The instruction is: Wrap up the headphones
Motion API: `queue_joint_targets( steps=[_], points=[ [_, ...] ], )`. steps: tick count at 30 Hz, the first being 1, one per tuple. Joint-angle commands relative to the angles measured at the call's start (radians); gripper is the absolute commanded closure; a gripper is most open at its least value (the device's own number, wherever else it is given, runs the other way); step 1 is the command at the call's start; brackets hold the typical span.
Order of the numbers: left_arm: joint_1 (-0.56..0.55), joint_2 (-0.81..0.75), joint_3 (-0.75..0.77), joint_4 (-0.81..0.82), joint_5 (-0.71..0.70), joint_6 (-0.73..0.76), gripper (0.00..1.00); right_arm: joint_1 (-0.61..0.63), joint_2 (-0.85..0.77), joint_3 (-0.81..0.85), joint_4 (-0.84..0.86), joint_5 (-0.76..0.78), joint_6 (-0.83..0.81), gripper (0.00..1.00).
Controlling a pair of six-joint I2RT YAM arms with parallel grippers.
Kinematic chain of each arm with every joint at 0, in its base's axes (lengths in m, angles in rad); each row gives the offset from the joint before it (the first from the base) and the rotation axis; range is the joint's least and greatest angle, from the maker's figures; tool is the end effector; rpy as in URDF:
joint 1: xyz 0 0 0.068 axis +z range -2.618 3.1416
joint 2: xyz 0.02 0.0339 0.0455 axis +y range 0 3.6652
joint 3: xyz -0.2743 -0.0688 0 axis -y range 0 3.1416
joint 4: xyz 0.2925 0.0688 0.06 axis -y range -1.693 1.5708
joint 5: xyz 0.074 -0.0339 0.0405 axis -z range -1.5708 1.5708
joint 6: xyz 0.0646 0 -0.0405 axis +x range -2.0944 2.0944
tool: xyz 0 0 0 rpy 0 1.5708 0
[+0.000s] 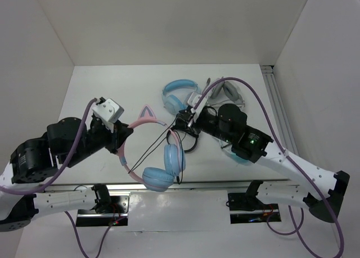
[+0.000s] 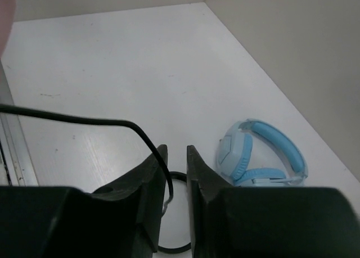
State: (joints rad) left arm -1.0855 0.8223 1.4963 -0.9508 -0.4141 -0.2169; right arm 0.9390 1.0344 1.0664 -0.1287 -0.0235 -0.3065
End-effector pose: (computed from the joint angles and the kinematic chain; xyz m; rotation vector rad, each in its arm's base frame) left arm 0.0941 -0.1228 0.5075 0.5076 1.7861 -0.5334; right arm 0.1808 0.2496 0.4052 -1.0013 1.3634 0.4964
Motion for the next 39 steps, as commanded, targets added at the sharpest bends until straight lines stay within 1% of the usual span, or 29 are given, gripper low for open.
queue_joint_targets(
  steps=[1, 3, 7, 11, 14, 19, 23, 29, 33, 39],
  points=[
    [-0.005, -0.020, 0.051, 0.159, 0.012, -0.067, 1.00, -0.041, -0.023, -0.034, 0.167, -0.096, 0.055, 0.71],
    [-0.005, -0.020, 0.062, 0.159, 0.023, -0.067, 1.00, -0.080, -0.023, -0.066, 0.193, -0.147, 0.081, 0.69],
    [-0.005, -0.011, 0.081, 0.179, 0.043, -0.076, 1.00, -0.143, -0.011, -0.131, 0.316, -0.237, 0.150, 0.60],
    [-0.005, 0.011, 0.091, 0.179, 0.032, -0.095, 1.00, -0.192, 0.047, -0.197, 0.501, -0.322, 0.236, 0.58],
    [-0.005, 0.020, 0.111, 0.179, 0.020, -0.104, 1.00, -0.216, 0.078, -0.236, 0.598, -0.368, 0.291, 0.57],
    [-0.005, 0.051, 0.188, 0.149, -0.041, -0.128, 1.00, -0.226, 0.138, -0.256, 0.665, -0.388, 0.323, 0.57],
    [-0.005, 0.060, 0.217, 0.129, -0.081, -0.142, 1.00, -0.249, 0.179, -0.312, 0.725, -0.409, 0.363, 0.57],
    [-0.005, 0.145, 0.336, 0.031, -0.149, -0.188, 1.00, -0.267, 0.228, -0.382, 0.836, -0.440, 0.417, 0.57],
    [-0.005, 0.155, 0.360, 0.021, -0.170, -0.208, 1.00, -0.267, 0.266, -0.422, 0.914, -0.461, 0.443, 0.57],
    [-0.005, 0.155, 0.380, 0.021, -0.181, -0.228, 1.00, -0.267, 0.300, -0.441, 0.943, -0.461, 0.463, 0.57]
  ],
)
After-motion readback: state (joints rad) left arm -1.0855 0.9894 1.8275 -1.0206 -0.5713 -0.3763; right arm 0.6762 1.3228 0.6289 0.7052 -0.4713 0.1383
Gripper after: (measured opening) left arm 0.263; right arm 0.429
